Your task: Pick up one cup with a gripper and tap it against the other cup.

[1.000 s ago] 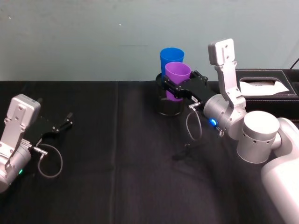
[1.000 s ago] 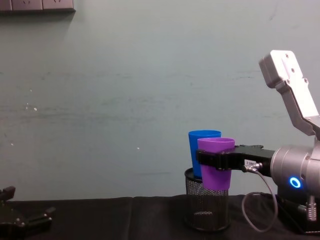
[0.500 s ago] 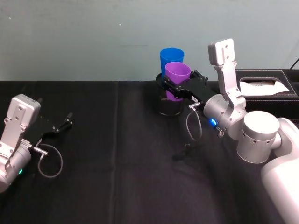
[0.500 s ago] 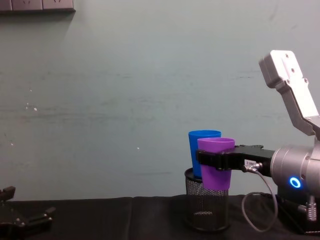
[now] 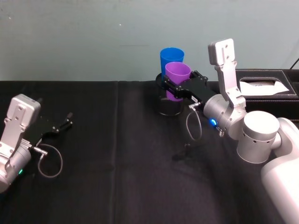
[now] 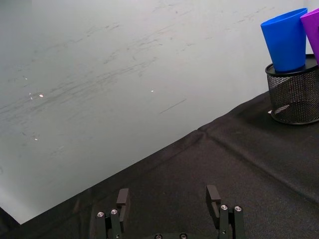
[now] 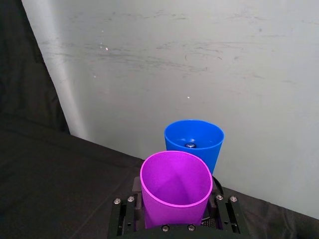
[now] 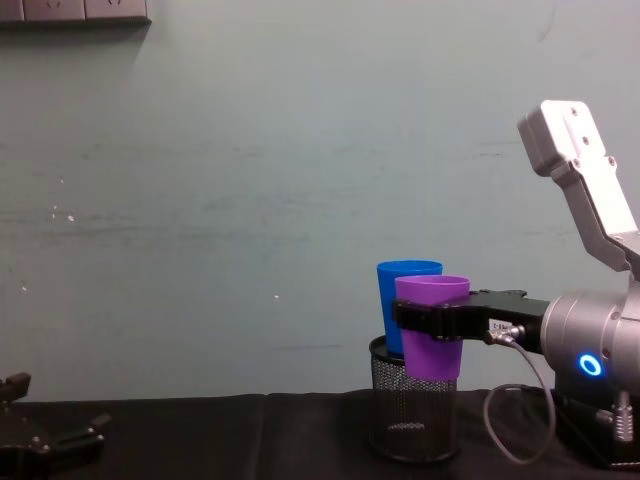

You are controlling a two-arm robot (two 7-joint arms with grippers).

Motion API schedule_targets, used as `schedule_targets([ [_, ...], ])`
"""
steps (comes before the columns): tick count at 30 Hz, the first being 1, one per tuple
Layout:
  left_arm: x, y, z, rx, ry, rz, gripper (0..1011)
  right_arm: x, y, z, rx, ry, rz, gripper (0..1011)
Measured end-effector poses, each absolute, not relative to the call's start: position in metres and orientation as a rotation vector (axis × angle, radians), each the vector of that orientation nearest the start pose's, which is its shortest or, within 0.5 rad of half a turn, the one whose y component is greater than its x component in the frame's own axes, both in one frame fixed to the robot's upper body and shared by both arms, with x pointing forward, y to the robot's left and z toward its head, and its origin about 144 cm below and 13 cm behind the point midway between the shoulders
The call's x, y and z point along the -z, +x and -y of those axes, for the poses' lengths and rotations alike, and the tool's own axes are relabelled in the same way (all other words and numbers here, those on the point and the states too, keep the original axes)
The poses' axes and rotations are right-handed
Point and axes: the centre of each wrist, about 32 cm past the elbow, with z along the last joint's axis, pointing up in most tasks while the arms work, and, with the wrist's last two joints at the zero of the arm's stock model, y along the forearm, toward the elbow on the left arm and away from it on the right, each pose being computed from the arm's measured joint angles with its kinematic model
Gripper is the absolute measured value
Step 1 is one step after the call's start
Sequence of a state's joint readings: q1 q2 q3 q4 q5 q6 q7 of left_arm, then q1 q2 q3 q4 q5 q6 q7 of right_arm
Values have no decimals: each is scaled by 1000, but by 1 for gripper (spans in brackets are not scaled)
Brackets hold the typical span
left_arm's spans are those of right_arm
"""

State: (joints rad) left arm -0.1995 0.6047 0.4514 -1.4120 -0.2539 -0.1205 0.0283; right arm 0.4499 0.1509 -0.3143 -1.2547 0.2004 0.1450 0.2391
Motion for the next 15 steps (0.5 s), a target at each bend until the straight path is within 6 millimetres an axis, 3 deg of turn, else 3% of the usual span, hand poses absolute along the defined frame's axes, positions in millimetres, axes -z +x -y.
schedule_targets([
  [15, -1140, 489, -310, -1248, 305, 285, 1000, -1201, 574, 192, 1091, -100, -1, 722],
])
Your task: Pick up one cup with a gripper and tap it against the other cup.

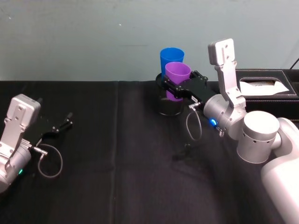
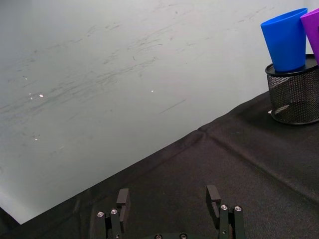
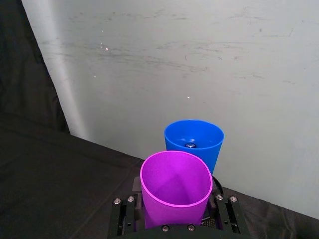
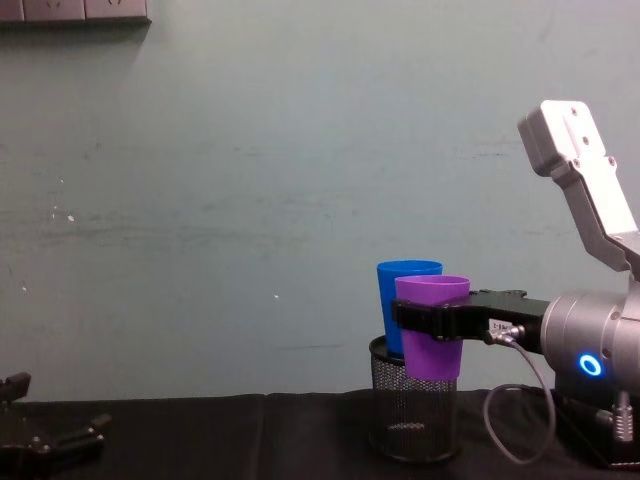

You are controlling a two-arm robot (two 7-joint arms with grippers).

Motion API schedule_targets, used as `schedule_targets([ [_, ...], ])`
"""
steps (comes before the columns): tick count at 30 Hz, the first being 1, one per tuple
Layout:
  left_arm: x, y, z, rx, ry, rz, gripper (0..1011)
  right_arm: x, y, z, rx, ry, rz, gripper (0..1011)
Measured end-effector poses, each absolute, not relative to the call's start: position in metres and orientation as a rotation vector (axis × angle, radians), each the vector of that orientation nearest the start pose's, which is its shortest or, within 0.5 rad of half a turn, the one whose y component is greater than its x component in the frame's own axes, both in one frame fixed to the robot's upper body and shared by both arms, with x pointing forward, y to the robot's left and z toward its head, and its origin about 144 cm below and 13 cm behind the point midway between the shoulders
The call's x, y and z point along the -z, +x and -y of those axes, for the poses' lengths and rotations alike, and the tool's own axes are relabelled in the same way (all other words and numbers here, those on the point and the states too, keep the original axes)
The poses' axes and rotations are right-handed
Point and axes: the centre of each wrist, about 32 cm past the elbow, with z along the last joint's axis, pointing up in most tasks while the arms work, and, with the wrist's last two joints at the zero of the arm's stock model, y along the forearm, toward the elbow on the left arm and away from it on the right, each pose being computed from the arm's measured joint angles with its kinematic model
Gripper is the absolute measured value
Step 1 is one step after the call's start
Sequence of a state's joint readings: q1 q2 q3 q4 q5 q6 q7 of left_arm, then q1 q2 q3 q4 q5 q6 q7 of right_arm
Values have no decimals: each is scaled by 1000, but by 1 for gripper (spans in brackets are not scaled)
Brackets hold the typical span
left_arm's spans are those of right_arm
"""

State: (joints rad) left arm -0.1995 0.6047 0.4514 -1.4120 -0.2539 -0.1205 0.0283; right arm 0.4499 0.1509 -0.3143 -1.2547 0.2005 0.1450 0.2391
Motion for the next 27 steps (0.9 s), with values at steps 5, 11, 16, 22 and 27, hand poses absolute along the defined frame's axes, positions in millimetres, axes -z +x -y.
schedule_targets([
  [5, -1140, 489, -310, -1248, 304, 285, 1000, -1201, 574, 192, 1091, -100, -1, 722],
  [11, -1140, 489, -310, -1248, 304, 285, 1000, -1201, 574, 192, 1091, -100, -1, 722],
  [16, -1140, 489, -310, -1248, 304, 285, 1000, -1201, 574, 192, 1091, -100, -1, 722],
  [22, -1140, 489, -310, -1248, 304, 285, 1000, -1201, 574, 192, 1091, -100, -1, 722],
  [27, -1140, 489, -310, -1248, 304, 285, 1000, -1201, 574, 192, 1091, -100, -1, 722],
])
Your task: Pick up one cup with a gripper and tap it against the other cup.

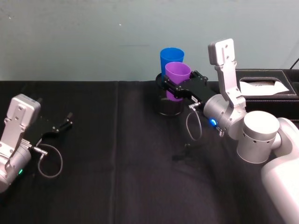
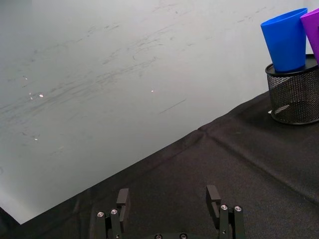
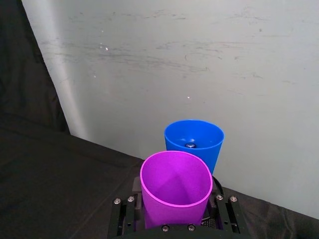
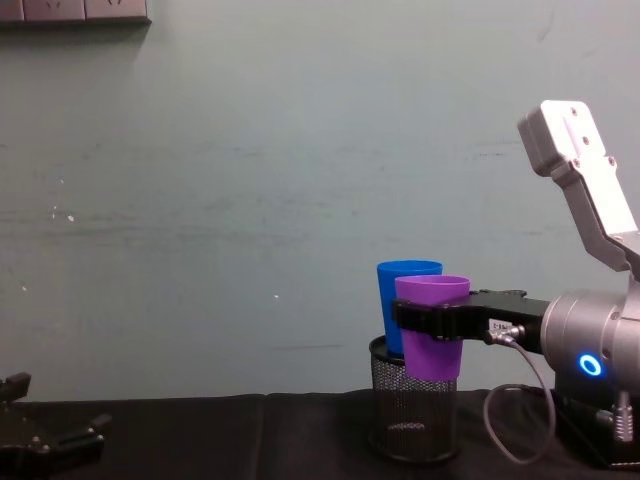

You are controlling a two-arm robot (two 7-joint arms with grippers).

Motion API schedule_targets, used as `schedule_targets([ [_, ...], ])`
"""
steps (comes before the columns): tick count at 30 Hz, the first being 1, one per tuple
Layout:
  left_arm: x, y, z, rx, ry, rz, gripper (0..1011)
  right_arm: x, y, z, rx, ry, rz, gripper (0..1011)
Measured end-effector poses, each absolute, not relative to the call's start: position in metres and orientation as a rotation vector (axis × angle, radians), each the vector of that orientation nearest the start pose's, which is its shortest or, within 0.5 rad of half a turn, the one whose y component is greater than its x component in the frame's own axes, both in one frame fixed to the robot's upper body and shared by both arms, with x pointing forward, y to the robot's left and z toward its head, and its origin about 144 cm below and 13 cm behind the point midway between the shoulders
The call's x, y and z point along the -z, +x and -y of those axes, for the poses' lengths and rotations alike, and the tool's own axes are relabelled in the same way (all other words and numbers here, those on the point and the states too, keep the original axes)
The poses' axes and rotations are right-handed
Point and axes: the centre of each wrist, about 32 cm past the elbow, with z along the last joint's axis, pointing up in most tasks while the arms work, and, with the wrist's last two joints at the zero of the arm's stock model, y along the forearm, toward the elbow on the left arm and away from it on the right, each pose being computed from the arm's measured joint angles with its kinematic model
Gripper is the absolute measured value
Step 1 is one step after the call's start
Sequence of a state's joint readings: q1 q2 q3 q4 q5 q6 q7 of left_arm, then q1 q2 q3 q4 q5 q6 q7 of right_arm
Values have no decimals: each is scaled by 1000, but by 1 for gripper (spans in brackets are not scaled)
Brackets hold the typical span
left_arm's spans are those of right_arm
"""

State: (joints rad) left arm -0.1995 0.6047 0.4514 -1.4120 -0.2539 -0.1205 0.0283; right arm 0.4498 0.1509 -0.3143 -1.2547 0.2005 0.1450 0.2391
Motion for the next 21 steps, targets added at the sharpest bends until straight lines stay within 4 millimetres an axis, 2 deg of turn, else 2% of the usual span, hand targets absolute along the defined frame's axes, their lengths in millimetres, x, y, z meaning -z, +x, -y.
schedule_targets([
  [21, -1140, 489, -310, -1248, 304, 285, 1000, -1201, 574, 192, 1091, -100, -1, 722],
])
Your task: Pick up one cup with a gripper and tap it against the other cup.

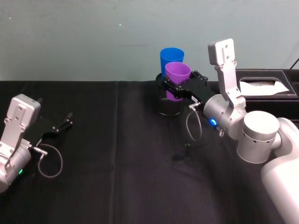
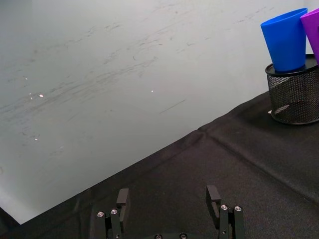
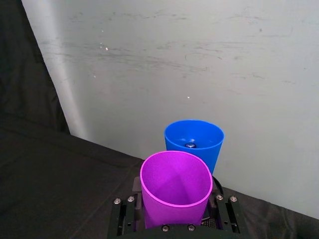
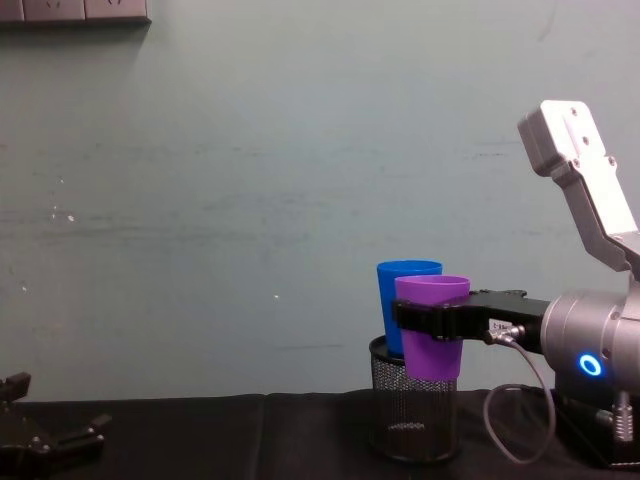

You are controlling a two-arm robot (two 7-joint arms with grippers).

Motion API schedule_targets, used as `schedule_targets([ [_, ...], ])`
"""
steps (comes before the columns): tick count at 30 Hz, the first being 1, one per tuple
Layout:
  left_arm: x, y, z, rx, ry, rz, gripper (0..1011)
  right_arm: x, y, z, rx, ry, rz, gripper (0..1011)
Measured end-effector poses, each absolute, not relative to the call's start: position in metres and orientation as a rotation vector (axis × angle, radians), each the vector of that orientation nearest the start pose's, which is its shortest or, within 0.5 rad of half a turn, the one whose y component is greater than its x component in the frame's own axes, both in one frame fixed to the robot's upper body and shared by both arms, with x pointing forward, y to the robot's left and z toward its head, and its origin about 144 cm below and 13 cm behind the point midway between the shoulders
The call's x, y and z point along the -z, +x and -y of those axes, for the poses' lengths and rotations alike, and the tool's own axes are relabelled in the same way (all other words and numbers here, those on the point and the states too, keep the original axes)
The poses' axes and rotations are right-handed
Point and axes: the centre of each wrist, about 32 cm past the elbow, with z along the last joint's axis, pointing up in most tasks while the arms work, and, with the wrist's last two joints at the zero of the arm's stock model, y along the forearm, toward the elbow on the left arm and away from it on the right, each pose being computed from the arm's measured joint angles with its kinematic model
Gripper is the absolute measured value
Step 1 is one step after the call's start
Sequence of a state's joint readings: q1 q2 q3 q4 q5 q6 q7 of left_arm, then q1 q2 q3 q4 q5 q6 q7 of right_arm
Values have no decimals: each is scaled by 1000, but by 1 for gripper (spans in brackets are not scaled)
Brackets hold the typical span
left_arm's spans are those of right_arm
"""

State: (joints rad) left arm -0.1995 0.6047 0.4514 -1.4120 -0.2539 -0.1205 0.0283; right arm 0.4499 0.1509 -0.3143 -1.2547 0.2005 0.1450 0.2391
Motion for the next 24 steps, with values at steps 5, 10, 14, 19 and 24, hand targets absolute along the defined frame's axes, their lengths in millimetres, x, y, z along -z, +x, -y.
schedule_targets([
  [5, -1140, 489, -310, -1248, 304, 285, 1000, -1201, 574, 192, 1091, -100, -1, 722],
  [10, -1140, 489, -310, -1248, 304, 285, 1000, -1201, 574, 192, 1091, -100, -1, 722],
  [14, -1140, 489, -310, -1248, 304, 285, 1000, -1201, 574, 192, 1091, -100, -1, 722],
  [19, -1140, 489, -310, -1248, 304, 285, 1000, -1201, 572, 193, 1089, -98, -1, 722],
  [24, -1140, 489, -310, -1248, 304, 285, 1000, -1194, 553, 194, 1078, -96, -3, 722],
])
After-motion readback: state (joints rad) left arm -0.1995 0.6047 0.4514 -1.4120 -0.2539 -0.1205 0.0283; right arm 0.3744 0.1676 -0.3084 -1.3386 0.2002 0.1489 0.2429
